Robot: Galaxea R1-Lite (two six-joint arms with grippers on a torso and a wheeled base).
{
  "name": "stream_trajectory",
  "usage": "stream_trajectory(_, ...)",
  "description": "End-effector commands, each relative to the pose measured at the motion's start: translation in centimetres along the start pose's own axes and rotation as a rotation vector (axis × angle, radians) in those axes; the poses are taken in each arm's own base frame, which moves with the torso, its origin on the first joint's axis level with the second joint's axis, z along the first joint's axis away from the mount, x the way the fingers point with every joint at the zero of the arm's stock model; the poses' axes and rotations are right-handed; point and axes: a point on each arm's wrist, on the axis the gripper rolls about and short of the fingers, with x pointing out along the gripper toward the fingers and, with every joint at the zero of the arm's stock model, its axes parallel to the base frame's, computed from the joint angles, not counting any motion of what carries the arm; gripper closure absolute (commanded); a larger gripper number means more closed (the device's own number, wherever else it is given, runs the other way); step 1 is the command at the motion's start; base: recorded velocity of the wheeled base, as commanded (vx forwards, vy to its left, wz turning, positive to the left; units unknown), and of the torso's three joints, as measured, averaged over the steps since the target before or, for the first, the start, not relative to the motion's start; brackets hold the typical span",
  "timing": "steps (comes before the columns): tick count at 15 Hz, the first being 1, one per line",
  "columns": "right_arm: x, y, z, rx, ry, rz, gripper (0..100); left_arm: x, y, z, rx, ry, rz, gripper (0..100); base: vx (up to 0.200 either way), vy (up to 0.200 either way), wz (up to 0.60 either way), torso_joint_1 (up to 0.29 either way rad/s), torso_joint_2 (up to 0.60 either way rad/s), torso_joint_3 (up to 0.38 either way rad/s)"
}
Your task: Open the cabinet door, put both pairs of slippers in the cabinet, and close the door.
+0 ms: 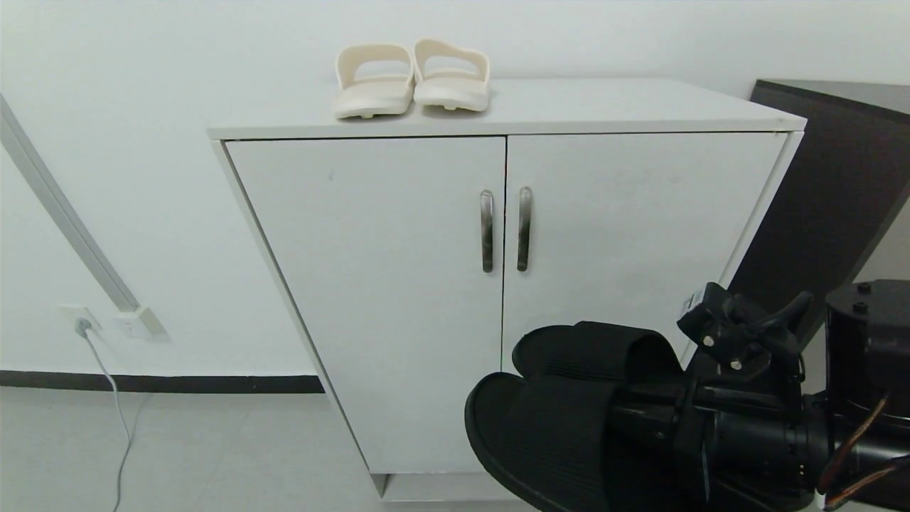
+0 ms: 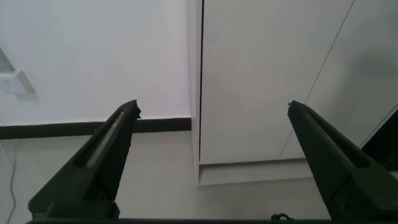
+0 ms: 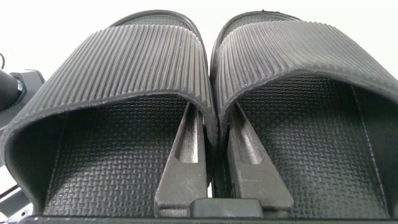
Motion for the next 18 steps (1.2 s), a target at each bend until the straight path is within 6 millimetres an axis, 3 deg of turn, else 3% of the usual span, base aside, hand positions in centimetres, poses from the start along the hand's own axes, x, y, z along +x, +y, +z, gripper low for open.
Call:
stream_trajectory(1, 0.0, 0.0, -0.2, -0.003, 0.006, 0.002, 100, 0.0, 0.0, 0.0, -0.001, 0.0, 0.0, 0, 0.0, 0.0, 0.0, -0.036, 0.45, 0.408)
stream_trajectory(5, -0.2, 0.1, -0.1, -0.013, 0.0, 0.001, 100, -0.1, 0.0, 0.8, -0.003, -0.015, 0.003, 0, 0.0, 0.0, 0.0, 0.001, 0.21, 0.199)
stream_trajectory(8, -0.4, 0.1, -0.2, -0.013, -0.002, 0.005, 100, 0.4, 0.0, 6.3, -0.074, -0.021, -0.015, 0, 0.0, 0.0, 0.0, 0.001, 0.02, 0.012)
stream_trajectory(11, -0.4, 0.1, -0.3, -0.013, 0.001, 0.005, 100, 3.7, -0.2, 8.7, -0.079, 0.07, -0.137, 0, 0.0, 0.0, 0.0, 0.0, 0.0, 0.0)
stream_trajectory(18, -0.8, 0.2, -0.4, -0.013, -0.003, 0.005, 100, 11.7, -1.8, 13.8, -0.058, 0.097, -0.455, 0, 0.0, 0.0, 0.0, 0.0, 0.0, 0.0)
